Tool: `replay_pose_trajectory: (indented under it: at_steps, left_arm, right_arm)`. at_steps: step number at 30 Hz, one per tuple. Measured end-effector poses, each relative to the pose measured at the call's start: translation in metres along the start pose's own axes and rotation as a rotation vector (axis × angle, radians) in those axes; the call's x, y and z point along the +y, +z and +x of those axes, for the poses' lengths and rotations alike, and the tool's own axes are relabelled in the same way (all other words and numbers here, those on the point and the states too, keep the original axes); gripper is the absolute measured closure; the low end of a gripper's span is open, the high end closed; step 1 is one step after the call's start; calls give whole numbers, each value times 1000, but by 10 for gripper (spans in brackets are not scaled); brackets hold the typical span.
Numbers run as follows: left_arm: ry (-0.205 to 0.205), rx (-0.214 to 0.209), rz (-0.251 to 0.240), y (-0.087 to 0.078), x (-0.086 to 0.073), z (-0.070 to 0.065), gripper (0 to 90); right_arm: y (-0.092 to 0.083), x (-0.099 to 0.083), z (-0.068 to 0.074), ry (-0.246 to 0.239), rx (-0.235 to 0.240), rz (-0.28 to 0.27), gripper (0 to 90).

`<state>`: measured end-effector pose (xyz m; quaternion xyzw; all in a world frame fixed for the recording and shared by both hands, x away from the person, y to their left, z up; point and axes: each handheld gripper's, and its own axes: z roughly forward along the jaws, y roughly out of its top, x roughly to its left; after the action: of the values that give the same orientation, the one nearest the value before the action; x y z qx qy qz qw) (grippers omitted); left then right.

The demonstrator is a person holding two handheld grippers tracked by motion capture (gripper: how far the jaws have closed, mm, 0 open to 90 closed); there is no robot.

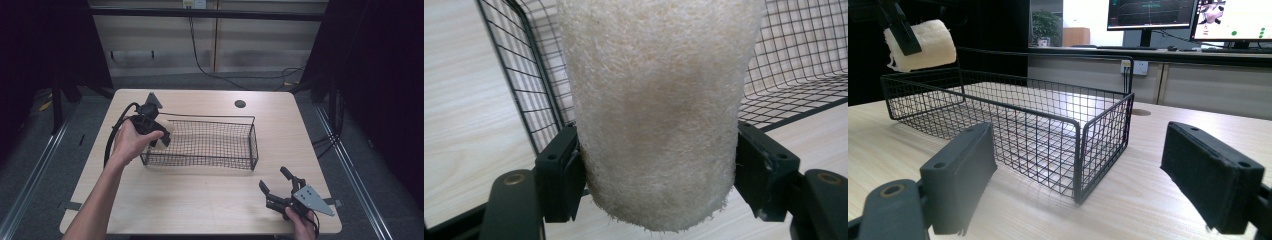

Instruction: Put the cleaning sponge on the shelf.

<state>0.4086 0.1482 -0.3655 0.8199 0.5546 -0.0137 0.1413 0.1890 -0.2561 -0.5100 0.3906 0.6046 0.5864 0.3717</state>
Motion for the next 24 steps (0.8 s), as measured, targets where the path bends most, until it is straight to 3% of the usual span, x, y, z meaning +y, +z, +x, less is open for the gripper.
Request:
replay_pose_trajectory:
  at_steps: [7,11,18,20,24]
  left_arm:
    - [-3,1,16,7,2,-2,300]
    - [-31,17,32,12,4,1,300]
    - [-68,-6,27,18,3,7,300]
    - [-52,-7,33,19,5,9,300]
    - [-73,-15,38,24,5,10,300]
  right_arm:
    - [0,0,0,-3,2,-1,135]
    - [0,0,1,2,4,-1,135]
    - [0,0,1,-3,7,1,135]
    - [0,0,1,-2,4,0,135]
    - [0,0,0,-4,7,-3,135]
